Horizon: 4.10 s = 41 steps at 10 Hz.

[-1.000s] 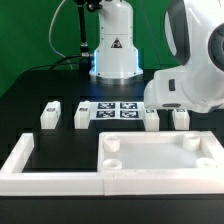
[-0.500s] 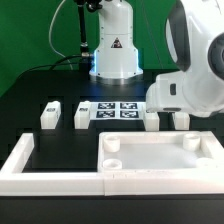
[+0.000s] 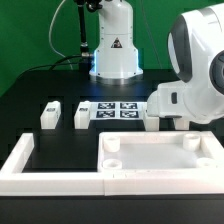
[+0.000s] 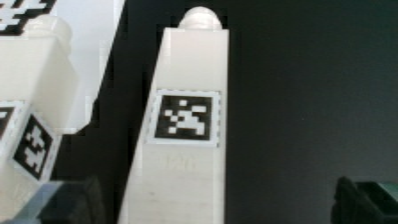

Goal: Assemble desk

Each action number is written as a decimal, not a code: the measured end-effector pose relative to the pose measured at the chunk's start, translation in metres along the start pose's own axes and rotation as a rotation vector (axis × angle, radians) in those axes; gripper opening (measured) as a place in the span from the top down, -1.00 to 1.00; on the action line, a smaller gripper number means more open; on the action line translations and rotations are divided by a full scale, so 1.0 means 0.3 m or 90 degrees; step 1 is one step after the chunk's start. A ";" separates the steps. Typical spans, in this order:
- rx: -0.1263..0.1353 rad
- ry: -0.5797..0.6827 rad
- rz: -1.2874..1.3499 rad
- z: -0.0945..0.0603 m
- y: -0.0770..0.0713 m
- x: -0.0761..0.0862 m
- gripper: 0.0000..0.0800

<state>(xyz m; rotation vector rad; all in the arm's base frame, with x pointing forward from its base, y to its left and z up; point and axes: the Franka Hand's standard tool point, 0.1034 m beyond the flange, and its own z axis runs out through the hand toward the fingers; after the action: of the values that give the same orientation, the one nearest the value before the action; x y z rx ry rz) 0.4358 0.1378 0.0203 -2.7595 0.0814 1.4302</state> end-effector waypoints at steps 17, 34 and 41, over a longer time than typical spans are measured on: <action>0.008 0.168 -0.064 -0.309 -0.001 -0.141 0.29; -0.054 0.888 -0.234 -0.858 0.113 -0.091 0.29; -0.044 0.860 -0.241 -0.761 0.075 0.018 0.29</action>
Offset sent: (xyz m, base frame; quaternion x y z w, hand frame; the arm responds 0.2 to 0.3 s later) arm 0.0000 0.0000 0.0000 0.0000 0.0000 0.0000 1.0000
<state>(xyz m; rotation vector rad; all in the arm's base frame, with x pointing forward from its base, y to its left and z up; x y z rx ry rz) 0.6236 0.1033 0.1474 -2.9518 -0.4247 -0.6173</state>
